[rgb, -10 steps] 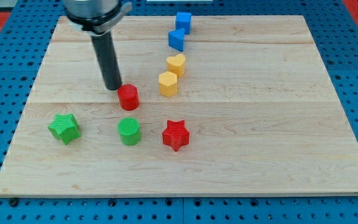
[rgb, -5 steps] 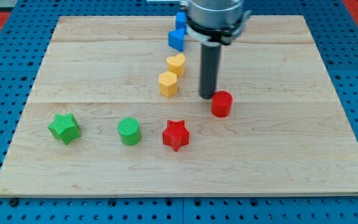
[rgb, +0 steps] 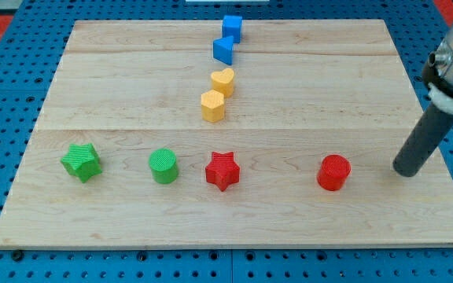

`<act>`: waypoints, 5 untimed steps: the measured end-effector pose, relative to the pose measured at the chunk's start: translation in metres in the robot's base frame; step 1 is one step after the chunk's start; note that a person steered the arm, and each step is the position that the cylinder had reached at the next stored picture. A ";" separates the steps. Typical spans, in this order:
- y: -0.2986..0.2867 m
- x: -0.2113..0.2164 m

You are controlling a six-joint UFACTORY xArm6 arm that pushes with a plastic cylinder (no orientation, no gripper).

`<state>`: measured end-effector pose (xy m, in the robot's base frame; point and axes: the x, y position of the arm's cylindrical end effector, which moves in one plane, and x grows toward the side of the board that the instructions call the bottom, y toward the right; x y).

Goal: Move the red circle horizontal to the red star

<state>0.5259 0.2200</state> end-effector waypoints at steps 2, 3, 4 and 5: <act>-0.072 0.005; -0.100 0.004; -0.077 0.016; -0.063 0.022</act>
<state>0.5481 0.1566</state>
